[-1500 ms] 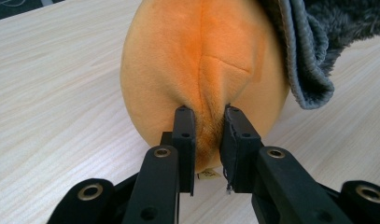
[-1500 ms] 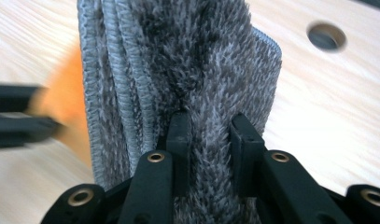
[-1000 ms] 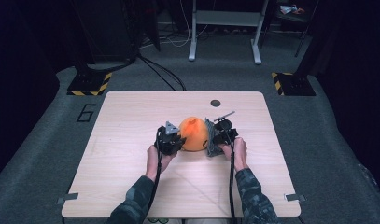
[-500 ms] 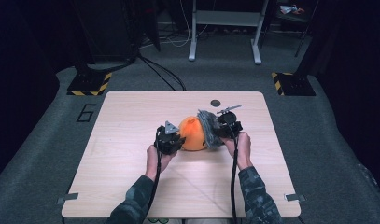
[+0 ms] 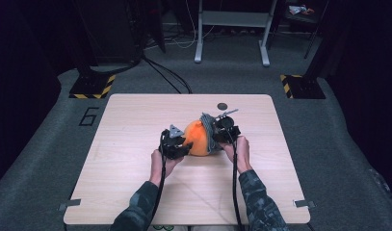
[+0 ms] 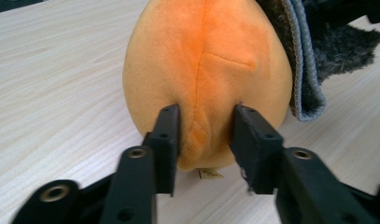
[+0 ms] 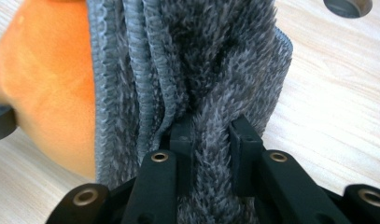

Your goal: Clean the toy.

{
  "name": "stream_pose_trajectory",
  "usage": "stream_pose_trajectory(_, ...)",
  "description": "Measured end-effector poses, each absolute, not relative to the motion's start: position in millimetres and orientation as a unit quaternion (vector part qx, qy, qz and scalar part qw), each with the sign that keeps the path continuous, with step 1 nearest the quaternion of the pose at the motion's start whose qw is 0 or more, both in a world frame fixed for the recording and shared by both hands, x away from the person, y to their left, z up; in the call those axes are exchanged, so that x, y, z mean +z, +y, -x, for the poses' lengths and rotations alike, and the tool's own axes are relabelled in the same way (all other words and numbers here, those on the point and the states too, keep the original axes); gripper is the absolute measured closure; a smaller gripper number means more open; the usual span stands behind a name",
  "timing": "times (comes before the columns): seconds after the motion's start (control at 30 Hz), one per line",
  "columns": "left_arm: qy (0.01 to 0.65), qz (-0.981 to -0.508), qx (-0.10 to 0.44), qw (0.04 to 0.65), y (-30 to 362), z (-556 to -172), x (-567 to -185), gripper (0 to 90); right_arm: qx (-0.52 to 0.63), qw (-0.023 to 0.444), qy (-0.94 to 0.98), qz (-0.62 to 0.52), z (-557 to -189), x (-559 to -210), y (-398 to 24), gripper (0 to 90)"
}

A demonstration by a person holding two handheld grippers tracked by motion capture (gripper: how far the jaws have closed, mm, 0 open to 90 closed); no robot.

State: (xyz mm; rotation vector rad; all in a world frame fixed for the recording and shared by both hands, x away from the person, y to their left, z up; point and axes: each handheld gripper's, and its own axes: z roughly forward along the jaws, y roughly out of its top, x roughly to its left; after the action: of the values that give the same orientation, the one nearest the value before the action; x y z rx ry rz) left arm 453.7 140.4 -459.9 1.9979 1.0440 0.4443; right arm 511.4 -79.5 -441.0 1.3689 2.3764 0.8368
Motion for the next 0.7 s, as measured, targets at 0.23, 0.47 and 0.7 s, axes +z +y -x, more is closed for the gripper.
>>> stream_pose_trajectory(0.23,0.445,-0.774,0.150,0.425,154.1,-456.7,-467.8,42.4,0.286,0.139,0.818,-0.480,-513.2,-444.5,-83.7,74.9)
stream_pose_trajectory(0.47,0.418,-0.782,0.161,0.432,142.9,-455.8,-466.8,66.3,0.286,0.136,0.816,-0.484,-512.6,-445.1,-86.0,74.8)
stream_pose_trajectory(0.7,0.412,-0.782,0.184,0.430,139.2,-454.0,-461.2,80.4,0.290,0.138,0.809,-0.493,-511.1,-445.3,-94.8,74.8)
